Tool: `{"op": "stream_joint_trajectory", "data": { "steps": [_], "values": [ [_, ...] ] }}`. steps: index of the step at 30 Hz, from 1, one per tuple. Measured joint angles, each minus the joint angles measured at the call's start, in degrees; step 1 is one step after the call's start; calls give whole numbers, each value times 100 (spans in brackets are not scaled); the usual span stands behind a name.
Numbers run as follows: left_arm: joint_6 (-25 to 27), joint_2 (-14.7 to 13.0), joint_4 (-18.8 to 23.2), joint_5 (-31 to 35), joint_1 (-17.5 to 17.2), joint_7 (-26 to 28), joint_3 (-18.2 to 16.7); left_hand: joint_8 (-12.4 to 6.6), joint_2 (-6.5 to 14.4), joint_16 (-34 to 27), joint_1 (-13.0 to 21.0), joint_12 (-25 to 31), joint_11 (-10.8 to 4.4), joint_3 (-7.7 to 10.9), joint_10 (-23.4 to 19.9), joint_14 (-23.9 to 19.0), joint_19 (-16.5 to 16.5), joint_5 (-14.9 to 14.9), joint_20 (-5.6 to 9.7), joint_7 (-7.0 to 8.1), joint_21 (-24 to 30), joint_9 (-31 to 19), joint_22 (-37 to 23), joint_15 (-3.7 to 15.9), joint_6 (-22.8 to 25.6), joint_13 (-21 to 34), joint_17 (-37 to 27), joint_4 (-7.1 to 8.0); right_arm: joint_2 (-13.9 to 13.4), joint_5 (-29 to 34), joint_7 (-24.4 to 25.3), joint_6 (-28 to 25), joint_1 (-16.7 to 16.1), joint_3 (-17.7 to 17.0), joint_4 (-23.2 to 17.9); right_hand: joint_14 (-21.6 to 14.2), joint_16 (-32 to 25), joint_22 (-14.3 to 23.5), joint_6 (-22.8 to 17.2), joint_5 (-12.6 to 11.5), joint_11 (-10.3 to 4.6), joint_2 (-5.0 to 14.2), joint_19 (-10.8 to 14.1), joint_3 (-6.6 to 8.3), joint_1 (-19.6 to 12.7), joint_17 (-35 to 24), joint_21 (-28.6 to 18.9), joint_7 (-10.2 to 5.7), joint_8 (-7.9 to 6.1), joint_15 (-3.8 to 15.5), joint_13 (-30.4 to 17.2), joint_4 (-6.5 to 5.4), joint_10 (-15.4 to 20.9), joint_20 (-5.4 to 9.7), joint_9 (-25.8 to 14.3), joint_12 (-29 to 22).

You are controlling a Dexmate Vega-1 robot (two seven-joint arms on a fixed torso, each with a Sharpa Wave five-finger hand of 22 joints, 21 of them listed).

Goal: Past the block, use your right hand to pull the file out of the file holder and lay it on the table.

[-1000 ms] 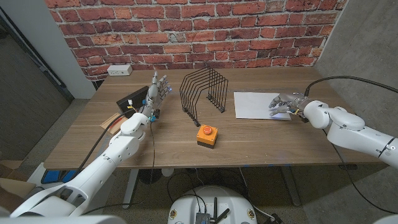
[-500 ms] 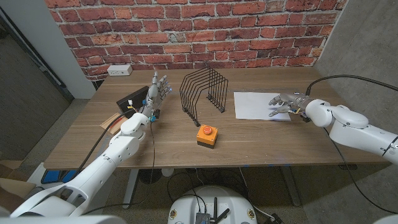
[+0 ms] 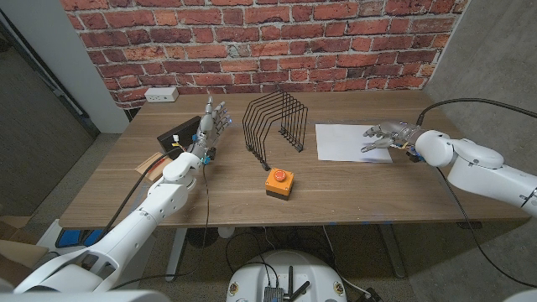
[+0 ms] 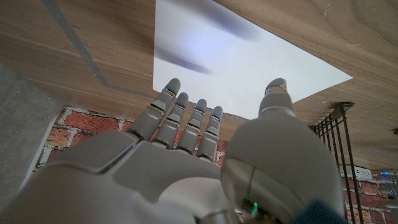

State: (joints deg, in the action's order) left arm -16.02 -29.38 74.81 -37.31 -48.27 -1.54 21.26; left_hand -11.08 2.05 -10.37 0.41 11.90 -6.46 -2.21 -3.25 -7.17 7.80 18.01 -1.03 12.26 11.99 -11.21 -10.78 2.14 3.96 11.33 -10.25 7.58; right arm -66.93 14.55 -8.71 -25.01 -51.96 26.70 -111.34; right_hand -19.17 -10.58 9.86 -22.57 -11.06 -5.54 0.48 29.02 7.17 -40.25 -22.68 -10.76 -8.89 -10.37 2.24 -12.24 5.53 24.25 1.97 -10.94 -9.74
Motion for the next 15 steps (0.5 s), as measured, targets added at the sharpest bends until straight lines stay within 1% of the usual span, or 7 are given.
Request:
{"op": "stream_joint_trajectory", "data": {
  "steps": [2, 3, 5, 9, 11, 12, 15],
  "values": [
    [0, 0, 0, 0, 0, 0, 0, 0, 0, 0, 0, 0, 0, 0, 0, 0, 0, 0, 0, 0, 0, 0, 0, 0, 0, 0, 0, 0, 10, -67, 29, -37, -5, -29, -18, 52, 0, 0, 44, 0, 14, -1, -9, 0, -1, 17, 0, -2, 7, 22, 0, 0, -67, 8, 0, 0],
    [0, 0, 0, 0, 0, 0, 0, 0, 0, 0, 0, 0, 0, 0, 0, 0, 0, 0, 0, 0, 0, 0, 0, 0, 0, 0, 0, 0, 18, -130, 54, -64, -7, -48, -30, 107, 0, 0, 111, 0, 18, -1, -31, 0, -1, 33, 0, 3, 21, 22, 12, 0, -115, -14, 13, 0],
    [0, 0, 0, 0, 0, 0, 0, 0, 0, 0, 0, 0, 0, 0, 0, 0, 0, 0, 0, 0, 0, 0, 0, 0, 0, 0, 0, 0, 35, -224, 85, -98, -7, -78, -48, 160, 22, 0, 217, 0, 29, -1, -65, 0, -1, 61, 0, 13, 21, 15, 26, 0, -205, -4, 28, 0],
    [0, -1, 0, 0, 1, 0, 0, 0, 13, 0, -13, 0, 0, 0, 0, 0, 0, 0, 0, 0, 0, 0, 0, 0, 0, 0, 0, 0, 93, -396, 135, -155, 4, -134, -66, 301, 22, -27, 327, 0, 73, 29, -173, 0, 29, 114, 45, 32, 21, 12, 26, 0, -331, -11, 29, 0],
    [0, -1, 0, 0, 1, 0, 0, 0, 31, 0, -31, 0, 0, 0, 0, 0, 0, 0, 0, 0, 0, 0, 0, 0, 0, 0, 0, 0, 122, -478, 163, -174, 19, -152, -67, 344, 22, -26, 371, 0, 84, 32, -182, 0, 34, 125, 44, 46, 21, 9, 47, 0, -387, -22, 29, 0],
    [0, -1, 0, 0, 1, -1, 0, 0, 31, 0, -31, 0, 1, 0, 0, 0, 0, 0, 0, 0, 0, 0, 0, 0, 0, 0, 0, 0, 127, -519, 179, -182, 21, -154, -67, 372, 22, -26, 389, 0, 84, 55, -197, 0, 105, 138, 44, 64, 21, 3, 53, 0, -403, -8, 29, 0],
    [0, -1, 0, 0, 1, -1, 0, 0, 31, 0, -31, 0, 1, 0, -1, 0, 0, 0, 0, 0, 0, 0, 0, 0, 0, -5, 0, 0, 225, -681, 235, -205, 77, -183, -59, 405, 22, -26, 447, 0, 72, 70, -243, -23, 176, 146, 45, 54, 21, 16, 53, -23, -475, -22, 29, 0]
  ]
}}
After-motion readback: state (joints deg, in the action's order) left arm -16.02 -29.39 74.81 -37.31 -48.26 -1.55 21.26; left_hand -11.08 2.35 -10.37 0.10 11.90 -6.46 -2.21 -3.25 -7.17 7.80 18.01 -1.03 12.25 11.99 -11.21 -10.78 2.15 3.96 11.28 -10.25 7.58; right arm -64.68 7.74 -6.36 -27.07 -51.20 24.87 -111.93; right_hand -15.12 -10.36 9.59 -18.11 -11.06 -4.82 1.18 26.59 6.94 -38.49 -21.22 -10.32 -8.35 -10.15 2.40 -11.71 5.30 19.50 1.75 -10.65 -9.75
